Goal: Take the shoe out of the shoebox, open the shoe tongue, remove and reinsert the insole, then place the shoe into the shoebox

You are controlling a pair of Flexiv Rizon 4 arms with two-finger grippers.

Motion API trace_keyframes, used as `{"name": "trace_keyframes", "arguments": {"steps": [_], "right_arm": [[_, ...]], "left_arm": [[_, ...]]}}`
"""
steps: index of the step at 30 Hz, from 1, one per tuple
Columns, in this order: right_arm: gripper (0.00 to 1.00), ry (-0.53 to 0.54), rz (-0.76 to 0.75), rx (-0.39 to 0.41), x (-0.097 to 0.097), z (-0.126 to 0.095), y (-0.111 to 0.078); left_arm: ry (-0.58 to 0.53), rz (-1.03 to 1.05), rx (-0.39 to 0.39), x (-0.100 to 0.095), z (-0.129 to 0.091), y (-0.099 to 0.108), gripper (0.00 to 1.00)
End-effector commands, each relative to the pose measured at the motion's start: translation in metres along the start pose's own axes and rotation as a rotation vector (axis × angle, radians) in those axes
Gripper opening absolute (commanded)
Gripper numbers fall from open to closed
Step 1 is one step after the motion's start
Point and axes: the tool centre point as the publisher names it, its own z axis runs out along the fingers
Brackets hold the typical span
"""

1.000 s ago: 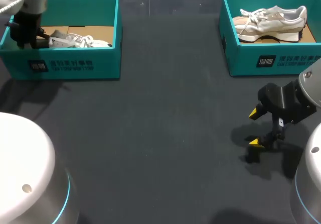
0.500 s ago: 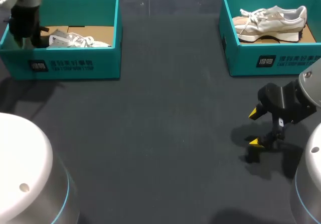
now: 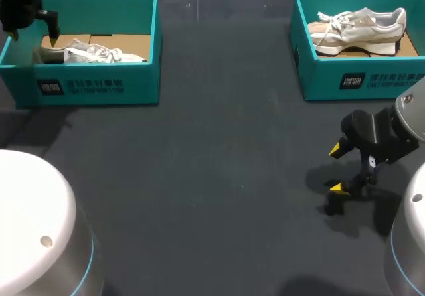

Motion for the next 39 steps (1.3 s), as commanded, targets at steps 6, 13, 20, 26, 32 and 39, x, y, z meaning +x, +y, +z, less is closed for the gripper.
{"name": "trace_keyframes", "arguments": {"steps": [6, 13, 20, 26, 32, 39], "right_arm": [[1.00, -0.003, 0.000, 0.001, 0.002, -0.001, 0.000], [1.00, -0.003, 0.000, 0.001, 0.002, -0.001, 0.000], [1.00, -0.003, 0.000, 0.001, 0.002, -0.001, 0.000], [1.00, -0.003, 0.000, 0.001, 0.002, -0.001, 0.000], [1.00, -0.057, 0.156, 0.020, -0.040, -0.013, 0.012], [1.00, -0.098, 0.255, 0.071, -0.104, -0.039, 0.032]], "left_arm": [[-0.060, -0.015, -0.045, 0.012, -0.075, -0.040, 1.00], [-0.090, 0.007, -0.051, 0.018, -0.109, -0.064, 1.00], [-0.119, 0.045, -0.035, 0.019, -0.122, -0.075, 1.00], [-0.137, 0.060, -0.022, 0.019, -0.125, -0.076, 1.00], [-0.137, 0.060, -0.022, 0.019, -0.125, -0.076, 1.00], [-0.137, 0.060, -0.022, 0.019, -0.125, -0.076, 1.00]]}}
